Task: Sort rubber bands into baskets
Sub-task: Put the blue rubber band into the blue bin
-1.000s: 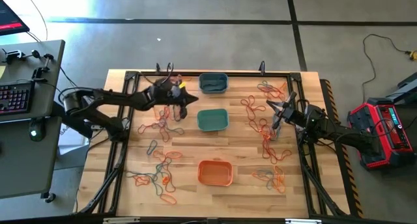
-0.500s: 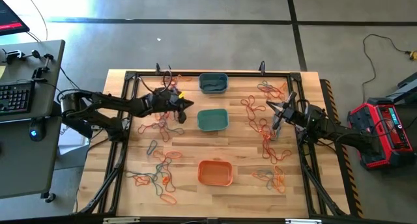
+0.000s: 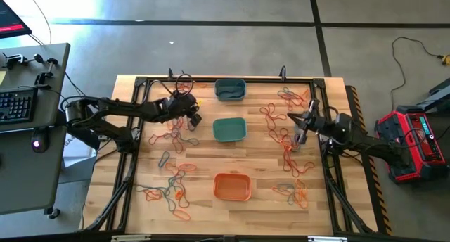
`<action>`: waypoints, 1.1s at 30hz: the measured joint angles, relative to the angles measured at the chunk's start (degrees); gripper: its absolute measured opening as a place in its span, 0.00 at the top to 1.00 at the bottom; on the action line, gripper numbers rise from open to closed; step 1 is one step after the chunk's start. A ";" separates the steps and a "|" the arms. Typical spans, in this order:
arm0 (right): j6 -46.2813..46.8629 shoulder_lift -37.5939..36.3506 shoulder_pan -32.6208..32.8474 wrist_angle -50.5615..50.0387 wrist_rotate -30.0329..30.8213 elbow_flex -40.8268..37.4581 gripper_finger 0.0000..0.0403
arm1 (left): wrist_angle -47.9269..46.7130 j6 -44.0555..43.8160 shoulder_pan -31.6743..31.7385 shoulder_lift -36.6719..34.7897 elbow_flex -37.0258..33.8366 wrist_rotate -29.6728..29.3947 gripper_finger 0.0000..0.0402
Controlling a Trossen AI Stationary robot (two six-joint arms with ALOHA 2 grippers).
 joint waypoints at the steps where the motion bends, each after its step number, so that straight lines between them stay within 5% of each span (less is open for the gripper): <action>1: 3.18 0.00 0.00 0.98 0.50 0.00 1.00 | -0.37 0.00 0.30 0.00 0.00 0.26 0.77; 4: 7.00 1.04 -0.13 2.50 5.31 0.04 1.00 | -0.20 -0.26 0.74 0.00 0.00 2.18 0.78; 11: -3.04 10.62 -0.13 12.51 12.92 0.00 1.00 | 2.36 -0.36 0.70 0.00 0.00 4.16 0.88; 17: 6.07 22.37 -0.13 14.60 20.18 3.58 0.99 | 3.89 1.60 0.73 0.00 0.00 4.23 0.94; 26: 18.15 40.73 -1.12 2.45 33.01 13.86 0.76 | 5.06 3.56 0.25 0.02 0.00 6.17 0.95; 33: 25.93 56.76 -11.74 -18.78 31.72 29.42 0.64 | 5.07 4.53 -0.56 0.02 0.00 6.32 0.95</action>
